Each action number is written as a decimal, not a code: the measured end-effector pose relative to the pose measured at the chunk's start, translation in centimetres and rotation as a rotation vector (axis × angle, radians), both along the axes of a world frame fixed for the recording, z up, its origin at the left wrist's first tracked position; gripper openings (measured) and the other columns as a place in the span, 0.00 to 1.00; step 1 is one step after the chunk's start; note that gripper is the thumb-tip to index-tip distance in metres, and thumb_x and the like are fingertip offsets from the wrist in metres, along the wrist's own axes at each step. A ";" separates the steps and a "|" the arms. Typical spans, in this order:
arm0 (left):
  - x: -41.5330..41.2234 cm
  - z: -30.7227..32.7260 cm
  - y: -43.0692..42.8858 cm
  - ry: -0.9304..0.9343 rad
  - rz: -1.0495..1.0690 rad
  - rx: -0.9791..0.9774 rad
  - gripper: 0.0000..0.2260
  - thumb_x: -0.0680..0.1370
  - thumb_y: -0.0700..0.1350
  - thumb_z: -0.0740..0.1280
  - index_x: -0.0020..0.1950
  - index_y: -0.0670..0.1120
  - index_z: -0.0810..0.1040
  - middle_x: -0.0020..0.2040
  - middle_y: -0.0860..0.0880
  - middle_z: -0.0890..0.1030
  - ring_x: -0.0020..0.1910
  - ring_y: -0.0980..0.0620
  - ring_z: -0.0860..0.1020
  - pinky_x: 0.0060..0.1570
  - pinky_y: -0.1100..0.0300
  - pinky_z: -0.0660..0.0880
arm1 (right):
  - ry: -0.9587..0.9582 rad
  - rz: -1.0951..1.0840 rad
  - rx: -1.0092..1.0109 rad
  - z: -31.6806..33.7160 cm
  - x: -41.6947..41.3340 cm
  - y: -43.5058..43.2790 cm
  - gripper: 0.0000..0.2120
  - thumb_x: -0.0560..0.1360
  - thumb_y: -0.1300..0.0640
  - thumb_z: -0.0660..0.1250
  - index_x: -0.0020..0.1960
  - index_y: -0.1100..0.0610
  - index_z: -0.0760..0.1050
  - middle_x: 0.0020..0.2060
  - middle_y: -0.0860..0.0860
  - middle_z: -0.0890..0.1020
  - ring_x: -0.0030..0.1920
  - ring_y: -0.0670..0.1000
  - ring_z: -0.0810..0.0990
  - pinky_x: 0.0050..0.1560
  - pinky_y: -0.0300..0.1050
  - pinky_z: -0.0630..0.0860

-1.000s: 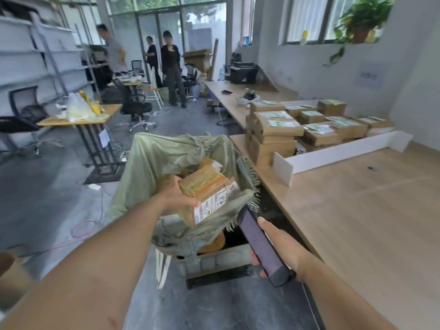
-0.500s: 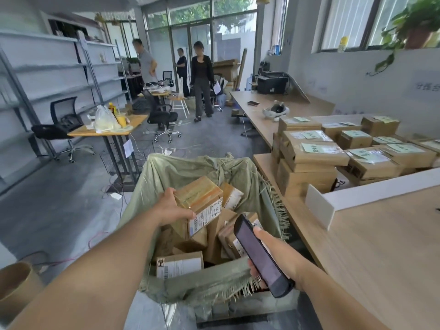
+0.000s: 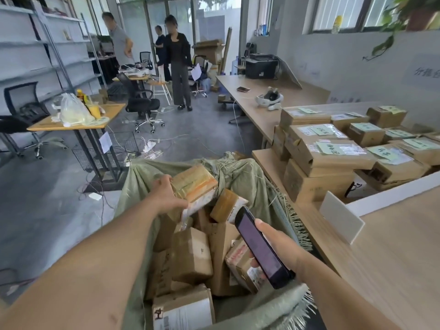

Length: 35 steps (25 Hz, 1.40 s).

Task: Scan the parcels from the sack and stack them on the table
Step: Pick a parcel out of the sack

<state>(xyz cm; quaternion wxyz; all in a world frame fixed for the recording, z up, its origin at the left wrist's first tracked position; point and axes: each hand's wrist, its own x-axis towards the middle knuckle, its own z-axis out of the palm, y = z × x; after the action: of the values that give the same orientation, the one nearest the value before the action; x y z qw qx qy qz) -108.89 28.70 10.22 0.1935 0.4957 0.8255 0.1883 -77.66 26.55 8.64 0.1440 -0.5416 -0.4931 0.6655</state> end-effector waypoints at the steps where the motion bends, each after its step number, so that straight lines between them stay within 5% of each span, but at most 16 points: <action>1: -0.9 -0.2 0.9 0.064 0.002 -0.024 0.46 0.66 0.50 0.77 0.75 0.45 0.53 0.72 0.42 0.58 0.68 0.41 0.66 0.63 0.52 0.68 | -0.018 -0.006 0.013 0.2 -0.9 0.6 0.29 0.78 0.35 0.60 0.53 0.62 0.80 0.37 0.56 0.82 0.40 0.56 0.81 0.42 0.50 0.76; 6: -4.4 -1.5 3.7 0.216 -0.041 -0.161 0.32 0.69 0.52 0.71 0.72 0.49 0.65 0.72 0.44 0.62 0.69 0.42 0.66 0.65 0.48 0.68 | 0.025 -0.040 -0.022 0.2 -3.9 2.4 0.32 0.80 0.38 0.59 0.57 0.68 0.80 0.38 0.59 0.82 0.38 0.57 0.79 0.36 0.47 0.77; 13: -0.6 -1.7 7.2 -0.176 -0.235 0.095 0.17 0.77 0.47 0.69 0.65 0.47 0.75 0.63 0.48 0.77 0.62 0.49 0.75 0.62 0.52 0.72 | 0.106 -0.161 -0.055 0.0 -3.1 1.2 0.31 0.78 0.36 0.60 0.56 0.64 0.79 0.37 0.57 0.81 0.34 0.55 0.79 0.36 0.47 0.77; 16: 4.6 -1.6 8.3 -0.292 -0.409 0.077 0.14 0.75 0.47 0.72 0.59 0.47 0.78 0.57 0.49 0.79 0.58 0.51 0.77 0.59 0.58 0.72 | 0.130 -0.216 -0.074 0.3 -0.4 -0.5 0.33 0.75 0.33 0.60 0.56 0.64 0.78 0.39 0.58 0.81 0.35 0.55 0.80 0.36 0.48 0.78; 24: 21.7 -0.5 5.7 -0.271 -0.800 0.022 0.06 0.72 0.49 0.73 0.46 0.56 0.77 0.47 0.50 0.81 0.51 0.50 0.80 0.58 0.51 0.75 | 0.200 -0.503 -0.018 2.4 11.1 -9.7 0.32 0.68 0.33 0.62 0.53 0.62 0.75 0.39 0.59 0.78 0.33 0.54 0.79 0.29 0.45 0.79; 35: 47.1 -0.6 -11.5 -0.182 -1.232 -0.030 0.12 0.75 0.51 0.70 0.56 0.52 0.76 0.53 0.49 0.79 0.52 0.49 0.79 0.58 0.52 0.74 | 0.169 -0.882 0.039 3.5 28.4 -32.6 0.28 0.82 0.40 0.52 0.66 0.62 0.72 0.51 0.61 0.79 0.41 0.55 0.81 0.37 0.47 0.79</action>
<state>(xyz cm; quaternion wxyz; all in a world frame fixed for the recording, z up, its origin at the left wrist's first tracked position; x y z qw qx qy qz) -61.84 17.24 9.64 0.3430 0.8601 0.3706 0.0721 -49.23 -6.03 12.13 0.4640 -0.6408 -0.2142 0.5729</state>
